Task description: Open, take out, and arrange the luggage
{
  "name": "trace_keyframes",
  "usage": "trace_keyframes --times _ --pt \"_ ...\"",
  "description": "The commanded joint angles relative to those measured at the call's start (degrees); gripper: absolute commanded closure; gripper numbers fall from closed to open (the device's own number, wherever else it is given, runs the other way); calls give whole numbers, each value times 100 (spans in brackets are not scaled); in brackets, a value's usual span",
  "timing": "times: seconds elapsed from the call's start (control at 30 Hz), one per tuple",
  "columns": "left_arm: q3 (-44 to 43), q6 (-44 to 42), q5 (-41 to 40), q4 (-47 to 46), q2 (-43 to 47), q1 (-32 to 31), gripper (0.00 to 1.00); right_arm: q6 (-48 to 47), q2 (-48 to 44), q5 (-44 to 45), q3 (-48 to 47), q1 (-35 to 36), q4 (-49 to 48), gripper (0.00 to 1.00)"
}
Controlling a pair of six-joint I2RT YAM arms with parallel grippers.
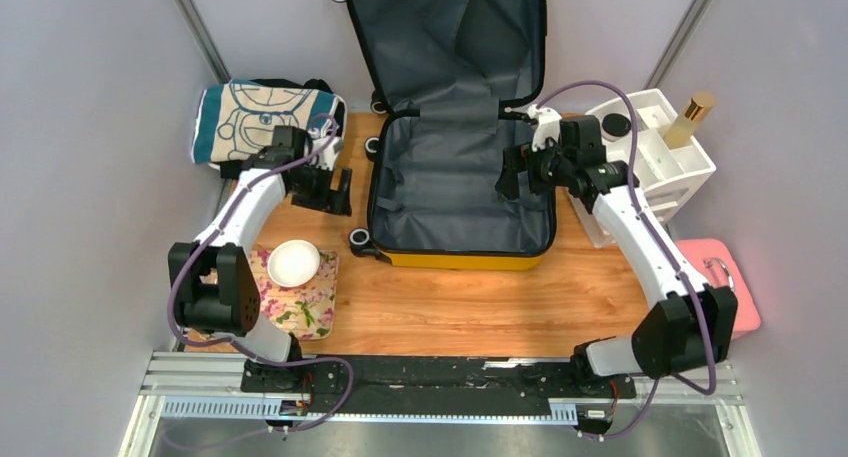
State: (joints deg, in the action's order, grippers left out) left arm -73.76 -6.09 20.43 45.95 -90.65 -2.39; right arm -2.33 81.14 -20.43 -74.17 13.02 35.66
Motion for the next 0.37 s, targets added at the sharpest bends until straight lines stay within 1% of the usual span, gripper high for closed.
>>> trace_keyframes --times 0.0,0.07,0.13,0.33 --pt "572 318 -592 -895 636 -498 8 -338 -468 478 280 87 -244 0" --pt "905 450 -654 -1167 820 -586 8 -374 -512 645 324 113 -296 0" --pt "1047 520 -680 -1395 970 -666 8 -400 -669 715 377 122 -419 0" --pt "872 539 -864 -1501 1119 -692 7 -514 -670 724 9 122 -402 0"
